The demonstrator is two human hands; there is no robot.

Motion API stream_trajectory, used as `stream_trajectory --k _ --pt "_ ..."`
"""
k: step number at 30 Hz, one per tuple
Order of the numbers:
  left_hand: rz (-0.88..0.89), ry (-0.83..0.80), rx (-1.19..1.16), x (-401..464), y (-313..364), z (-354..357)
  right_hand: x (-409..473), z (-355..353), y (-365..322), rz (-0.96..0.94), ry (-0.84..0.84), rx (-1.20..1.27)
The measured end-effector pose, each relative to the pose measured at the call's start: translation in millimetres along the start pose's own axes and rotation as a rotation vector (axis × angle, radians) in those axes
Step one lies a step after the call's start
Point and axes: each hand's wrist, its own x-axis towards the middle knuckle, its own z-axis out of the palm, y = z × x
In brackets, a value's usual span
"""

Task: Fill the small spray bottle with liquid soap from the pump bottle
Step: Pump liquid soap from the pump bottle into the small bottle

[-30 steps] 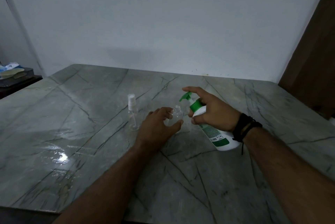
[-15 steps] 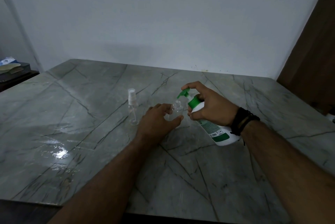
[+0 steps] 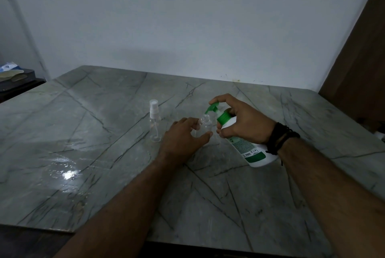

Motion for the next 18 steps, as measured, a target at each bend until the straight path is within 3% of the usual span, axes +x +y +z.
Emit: stream_trajectory --k 18 --pt "-0.009 -0.016 -0.029 -1.9 2.8 -2.5 -0.4 -3.2 3.9 0.014 0.022 0.021"
